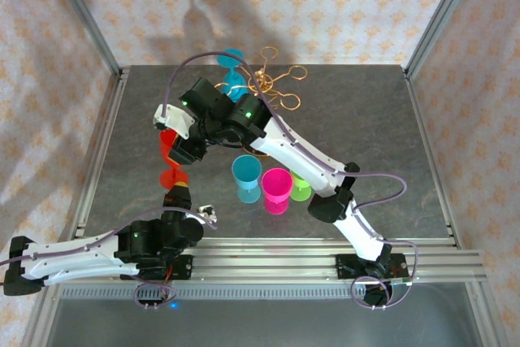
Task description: Take the wine glass off the wine glass rack
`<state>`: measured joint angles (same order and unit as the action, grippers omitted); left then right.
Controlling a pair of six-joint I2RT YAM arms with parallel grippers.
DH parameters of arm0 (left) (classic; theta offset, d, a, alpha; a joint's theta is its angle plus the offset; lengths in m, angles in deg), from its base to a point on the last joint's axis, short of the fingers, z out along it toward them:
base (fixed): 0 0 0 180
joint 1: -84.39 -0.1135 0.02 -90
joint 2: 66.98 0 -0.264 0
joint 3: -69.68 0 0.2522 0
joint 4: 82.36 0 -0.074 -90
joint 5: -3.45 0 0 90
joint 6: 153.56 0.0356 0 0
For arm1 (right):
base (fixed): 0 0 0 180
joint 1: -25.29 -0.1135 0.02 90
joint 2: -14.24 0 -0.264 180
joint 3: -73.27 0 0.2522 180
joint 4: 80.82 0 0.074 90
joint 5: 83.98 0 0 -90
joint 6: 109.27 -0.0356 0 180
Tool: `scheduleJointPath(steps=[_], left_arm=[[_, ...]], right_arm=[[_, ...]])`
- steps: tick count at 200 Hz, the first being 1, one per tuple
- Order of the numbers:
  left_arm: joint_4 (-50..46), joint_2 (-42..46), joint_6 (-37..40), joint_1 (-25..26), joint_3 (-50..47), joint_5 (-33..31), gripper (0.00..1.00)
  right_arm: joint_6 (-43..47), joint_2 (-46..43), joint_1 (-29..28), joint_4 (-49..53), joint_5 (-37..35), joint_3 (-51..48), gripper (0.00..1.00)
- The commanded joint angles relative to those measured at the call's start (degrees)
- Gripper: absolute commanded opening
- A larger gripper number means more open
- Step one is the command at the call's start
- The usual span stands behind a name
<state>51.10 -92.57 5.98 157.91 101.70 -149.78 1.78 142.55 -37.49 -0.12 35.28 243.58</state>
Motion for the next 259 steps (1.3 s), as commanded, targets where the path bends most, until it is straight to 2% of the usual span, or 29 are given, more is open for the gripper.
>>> scheduleJointPath(steps=[1, 75, 104, 136, 153, 171, 195, 259], left_arm=[[2.1, 1.0, 0.8, 0.4, 0.5, -1.8, 0.0], [2.4, 1.6, 1.0, 0.4, 0.5, -2.0, 0.0], [2.3, 1.8, 0.9, 0.4, 0.5, -2.1, 0.0], [2.1, 1.8, 0.9, 0.4, 0.7, -2.3, 0.0], [2.1, 1.8, 0.9, 0.4, 0.9, -2.5, 0.08], [2.1, 1.8, 0.9, 0.4, 1.0, -2.8, 0.22], [2.2, 1.8, 0.9, 0.4, 1.1, -3.1, 0.27], [3.3, 1.9, 0.8, 0.4, 1.0, -3.2, 0.52]], right_arm=[[0.4, 1.6, -0.7, 5.9, 4.3, 0.4, 0.34], [0.1, 1.9, -0.8, 8.4, 9.6, -0.6, 0.15], [-0.4, 1.7, -0.7, 8.7, 11.4, -0.7, 0.0], [-1.4, -0.1, -0.7, 7.1, 11.9, -1.5, 0.0], [-2.2, -2.1, -0.7, 4.3, 11.2, -3.6, 0.0], [-2.9, -4.2, -0.8, 1.5, 10.1, -5.8, 0.0], [-3.4, -5.3, -0.8, -0.1, 9.4, -6.4, 0.0], [-4.1, -6.6, -0.8, -2.1, 7.2, -6.3, 0.0]])
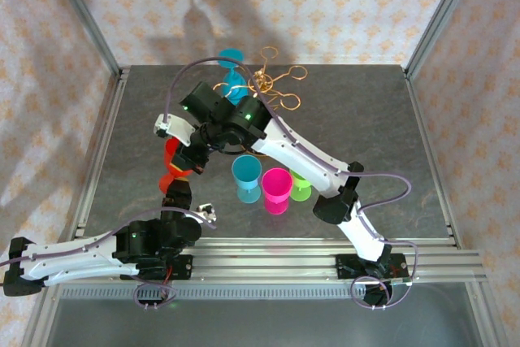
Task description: Take the wine glass off the wine glass rack
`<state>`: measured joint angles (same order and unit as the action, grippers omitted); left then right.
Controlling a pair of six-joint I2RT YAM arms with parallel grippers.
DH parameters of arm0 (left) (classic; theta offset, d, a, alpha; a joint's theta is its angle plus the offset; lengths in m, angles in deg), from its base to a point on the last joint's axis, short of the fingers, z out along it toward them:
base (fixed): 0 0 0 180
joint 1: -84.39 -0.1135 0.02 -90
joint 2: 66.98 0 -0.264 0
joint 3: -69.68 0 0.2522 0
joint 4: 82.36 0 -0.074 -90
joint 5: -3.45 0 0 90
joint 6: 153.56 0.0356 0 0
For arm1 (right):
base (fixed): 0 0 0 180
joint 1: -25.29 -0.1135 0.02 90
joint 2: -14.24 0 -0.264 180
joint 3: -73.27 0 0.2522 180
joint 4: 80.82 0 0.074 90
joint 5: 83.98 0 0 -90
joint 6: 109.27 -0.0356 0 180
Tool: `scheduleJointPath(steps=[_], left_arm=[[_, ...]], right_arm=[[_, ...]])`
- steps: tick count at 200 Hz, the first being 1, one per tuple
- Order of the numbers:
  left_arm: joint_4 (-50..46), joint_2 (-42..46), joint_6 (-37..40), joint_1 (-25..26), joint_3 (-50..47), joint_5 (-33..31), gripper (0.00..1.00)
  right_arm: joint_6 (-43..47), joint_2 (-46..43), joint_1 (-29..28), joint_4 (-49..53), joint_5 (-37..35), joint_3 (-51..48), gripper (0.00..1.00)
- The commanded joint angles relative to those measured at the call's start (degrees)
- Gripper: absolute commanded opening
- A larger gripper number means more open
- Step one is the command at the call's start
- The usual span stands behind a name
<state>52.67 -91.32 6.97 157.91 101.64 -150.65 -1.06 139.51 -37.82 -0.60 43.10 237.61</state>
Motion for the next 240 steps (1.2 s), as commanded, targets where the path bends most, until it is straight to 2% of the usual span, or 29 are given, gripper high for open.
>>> scheduleJointPath(steps=[1, 34, 57, 102, 118, 143, 240], left_arm=[[1.8, 0.7, -0.2, 0.4, 1.1, -2.3, 0.52], [1.3, 0.8, -0.7, 0.4, 1.2, -2.6, 0.61], [1.2, 0.8, -0.9, 0.4, 1.1, -2.6, 0.75], [0.3, 1.3, -1.7, 0.4, 0.9, -2.3, 0.85], [-0.1, 1.3, -1.9, 0.4, 0.9, -2.3, 0.93], [0.0, 1.5, -1.9, 0.4, 0.8, -2.3, 0.99], [-0.8, 2.8, -2.4, 0.4, 0.9, -3.1, 0.99]], right_arm=[[-1.3, -3.6, -0.5, -1.7, -0.6, -0.3, 0.0], [-1.5, -4.2, -0.5, -2.2, -0.5, -0.3, 0.0], [-1.4, -4.6, -0.5, -2.1, -1.3, -0.3, 0.0], [-0.5, -5.4, -0.5, -1.6, -4.8, -0.3, 0.0], [-0.3, -5.4, -0.5, -1.3, -5.3, -0.3, 0.0], [-0.1, -5.4, -0.5, -1.1, -6.1, -0.5, 0.0], [0.6, -5.7, -0.5, -0.9, -10.2, -1.2, 0.0]])
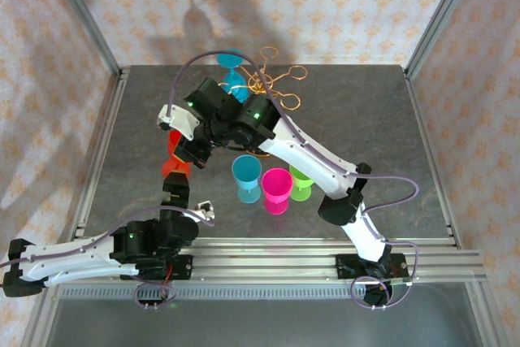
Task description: Take the wine glass off the wine glass rack
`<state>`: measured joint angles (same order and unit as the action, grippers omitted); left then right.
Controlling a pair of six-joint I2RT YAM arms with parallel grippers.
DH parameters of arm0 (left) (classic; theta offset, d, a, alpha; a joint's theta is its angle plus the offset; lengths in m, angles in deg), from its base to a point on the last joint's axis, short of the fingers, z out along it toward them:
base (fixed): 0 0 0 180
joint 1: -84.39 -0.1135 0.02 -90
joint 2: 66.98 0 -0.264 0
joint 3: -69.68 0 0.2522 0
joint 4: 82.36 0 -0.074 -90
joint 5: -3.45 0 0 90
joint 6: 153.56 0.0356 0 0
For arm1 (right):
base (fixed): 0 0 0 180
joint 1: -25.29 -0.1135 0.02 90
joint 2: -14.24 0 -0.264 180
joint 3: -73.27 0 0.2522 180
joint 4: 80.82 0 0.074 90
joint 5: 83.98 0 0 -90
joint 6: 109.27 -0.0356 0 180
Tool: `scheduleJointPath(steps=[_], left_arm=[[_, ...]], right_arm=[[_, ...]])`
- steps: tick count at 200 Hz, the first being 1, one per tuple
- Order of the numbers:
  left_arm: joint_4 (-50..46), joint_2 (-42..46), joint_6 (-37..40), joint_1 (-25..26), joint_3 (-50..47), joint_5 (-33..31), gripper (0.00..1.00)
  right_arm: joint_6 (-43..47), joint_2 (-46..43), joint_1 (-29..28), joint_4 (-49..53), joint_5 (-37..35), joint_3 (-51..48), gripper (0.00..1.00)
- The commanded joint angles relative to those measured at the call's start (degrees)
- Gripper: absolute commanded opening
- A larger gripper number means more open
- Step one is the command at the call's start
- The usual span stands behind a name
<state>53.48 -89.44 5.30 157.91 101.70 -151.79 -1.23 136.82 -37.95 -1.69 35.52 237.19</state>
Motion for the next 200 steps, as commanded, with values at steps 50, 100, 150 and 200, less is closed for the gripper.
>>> scheduleJointPath(steps=[50, 100, 150, 200], left_arm=[[-2.3, 2.0, -1.2, 0.3, 0.5, -2.1, 0.99], [-4.8, 4.1, -2.7, 0.3, 0.1, -1.9, 0.99], [-6.8, 6.1, -3.4, 0.3, 0.0, -1.8, 0.99], [-8.7, 7.9, -4.4, -0.2, 0.2, -2.2, 0.99]], right_arm=[[0.6, -4.3, -0.3, -1.6, -5.4, -3.3, 0.0], [0.6, -5.3, -0.4, -2.3, -9.1, -4.5, 0.0], [0.0, -5.2, -0.4, -1.8, -13.5, -4.9, 0.0], [-1.5, -5.6, -0.3, -2.5, -16.0, -7.4, 0.0]])
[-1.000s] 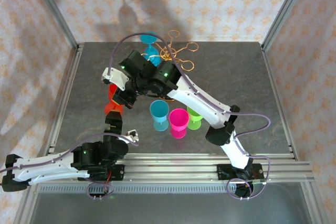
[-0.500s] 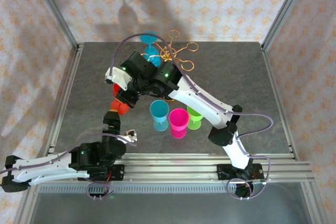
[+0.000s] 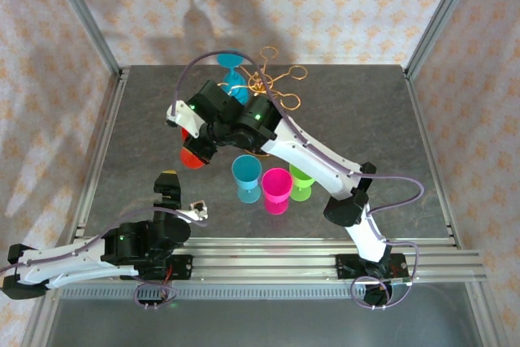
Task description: Take the wine glass off the wine glass rack
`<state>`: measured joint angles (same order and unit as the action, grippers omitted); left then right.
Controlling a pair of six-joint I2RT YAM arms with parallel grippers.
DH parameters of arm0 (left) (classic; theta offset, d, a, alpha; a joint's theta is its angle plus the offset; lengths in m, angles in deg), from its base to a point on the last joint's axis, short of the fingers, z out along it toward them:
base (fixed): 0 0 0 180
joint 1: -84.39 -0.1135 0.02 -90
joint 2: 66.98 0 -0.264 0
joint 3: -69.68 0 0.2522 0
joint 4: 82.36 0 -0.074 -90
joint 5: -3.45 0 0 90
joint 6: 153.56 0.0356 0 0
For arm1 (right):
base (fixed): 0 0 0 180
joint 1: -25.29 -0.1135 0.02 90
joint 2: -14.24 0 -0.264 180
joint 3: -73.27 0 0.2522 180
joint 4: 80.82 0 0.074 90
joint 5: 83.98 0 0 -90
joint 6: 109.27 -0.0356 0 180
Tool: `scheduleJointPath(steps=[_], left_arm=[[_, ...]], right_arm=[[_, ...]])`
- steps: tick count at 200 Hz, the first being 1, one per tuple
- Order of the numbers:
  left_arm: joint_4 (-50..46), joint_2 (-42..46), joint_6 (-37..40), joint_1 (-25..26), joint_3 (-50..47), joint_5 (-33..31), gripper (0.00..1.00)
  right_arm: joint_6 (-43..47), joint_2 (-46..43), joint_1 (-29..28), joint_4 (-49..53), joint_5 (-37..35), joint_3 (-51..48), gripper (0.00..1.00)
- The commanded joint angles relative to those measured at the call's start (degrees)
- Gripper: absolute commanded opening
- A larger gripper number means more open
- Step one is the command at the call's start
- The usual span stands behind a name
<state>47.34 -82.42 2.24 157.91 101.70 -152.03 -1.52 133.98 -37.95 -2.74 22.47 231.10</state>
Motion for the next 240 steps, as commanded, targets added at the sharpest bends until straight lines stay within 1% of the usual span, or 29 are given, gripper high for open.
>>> scheduleJointPath(steps=[1, 76, 100, 171, 202, 240], left_arm=[[-2.6, 0.9, -1.4, -0.2, 0.2, -2.0, 0.99], [-5.9, 5.5, -3.3, -3.2, 0.1, -1.6, 0.99], [-6.5, 5.7, -3.4, -3.6, 0.1, -1.4, 0.99], [-5.0, 6.9, -2.4, -4.7, 0.1, -2.5, 0.99], [-2.6, 7.1, -0.9, -5.0, 0.4, -3.2, 0.99], [-2.4, 7.8, -0.8, -5.3, 0.2, -3.2, 0.99]], right_arm=[[-1.3, -2.7, -0.2, -1.5, -3.1, -1.4, 0.0], [-4.6, -4.4, 0.1, -3.8, -5.7, -8.4, 0.0], [-6.0, -6.1, 0.3, -6.3, -5.7, -12.8, 0.0], [-9.5, -8.8, 0.2, -10.0, -5.5, -21.9, 0.0], [-10.9, -10.6, 0.2, -13.3, -5.7, -27.0, 0.0], [-12.1, -11.4, 0.3, -15.6, -5.4, -30.4, 0.0]])
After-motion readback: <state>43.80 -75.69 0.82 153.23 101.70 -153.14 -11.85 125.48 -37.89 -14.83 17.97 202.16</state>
